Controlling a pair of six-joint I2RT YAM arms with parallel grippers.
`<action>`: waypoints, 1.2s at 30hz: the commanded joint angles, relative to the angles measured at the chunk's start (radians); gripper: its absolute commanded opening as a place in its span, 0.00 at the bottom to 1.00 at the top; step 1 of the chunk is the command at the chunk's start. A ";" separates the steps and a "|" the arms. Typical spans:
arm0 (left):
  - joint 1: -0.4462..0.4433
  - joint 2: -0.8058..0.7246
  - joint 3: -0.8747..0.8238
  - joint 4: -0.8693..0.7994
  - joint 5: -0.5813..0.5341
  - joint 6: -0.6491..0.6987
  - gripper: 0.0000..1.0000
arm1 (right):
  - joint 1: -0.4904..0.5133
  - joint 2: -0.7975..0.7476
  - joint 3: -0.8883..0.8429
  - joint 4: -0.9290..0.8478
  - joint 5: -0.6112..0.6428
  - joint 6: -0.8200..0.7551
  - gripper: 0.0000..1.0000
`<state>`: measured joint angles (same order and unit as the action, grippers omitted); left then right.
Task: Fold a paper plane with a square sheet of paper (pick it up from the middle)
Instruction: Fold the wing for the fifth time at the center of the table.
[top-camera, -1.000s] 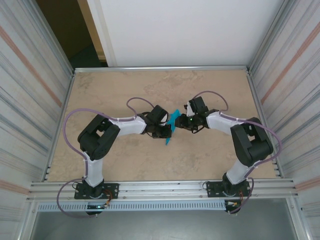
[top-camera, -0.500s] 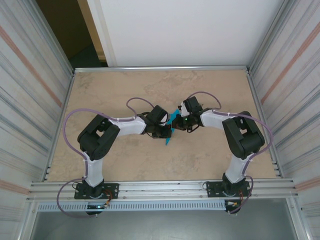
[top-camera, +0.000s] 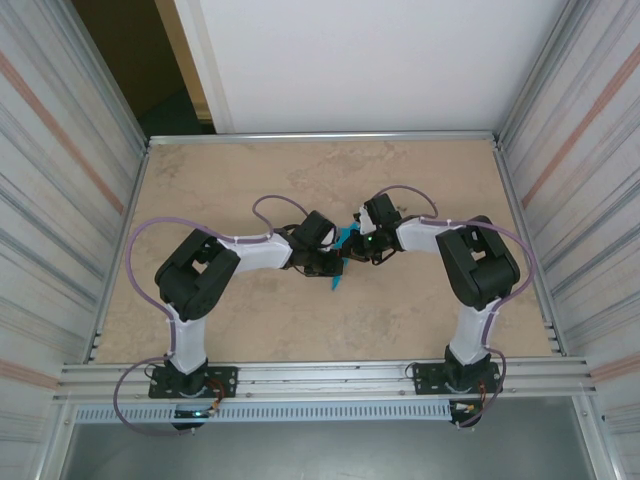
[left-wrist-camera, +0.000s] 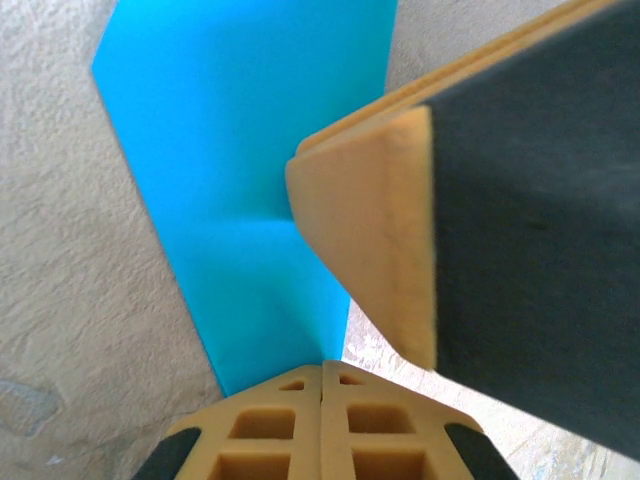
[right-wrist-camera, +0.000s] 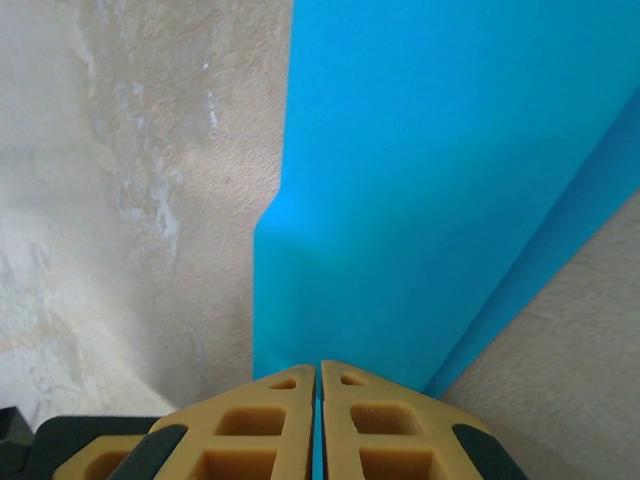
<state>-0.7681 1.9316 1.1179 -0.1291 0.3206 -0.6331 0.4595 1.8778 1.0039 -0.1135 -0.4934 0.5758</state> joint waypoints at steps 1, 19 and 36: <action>-0.007 0.012 -0.034 -0.065 -0.025 -0.008 0.07 | -0.006 0.032 0.026 -0.025 0.009 0.015 0.09; -0.007 -0.136 -0.020 -0.036 0.081 -0.007 0.14 | -0.005 0.072 0.011 -0.042 0.035 0.021 0.09; -0.008 -0.068 -0.035 -0.059 0.075 -0.038 0.14 | -0.004 0.096 0.013 -0.037 0.034 0.028 0.08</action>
<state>-0.7681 1.8416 1.0840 -0.1635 0.3927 -0.6594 0.4576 1.9129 1.0252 -0.0963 -0.5198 0.5888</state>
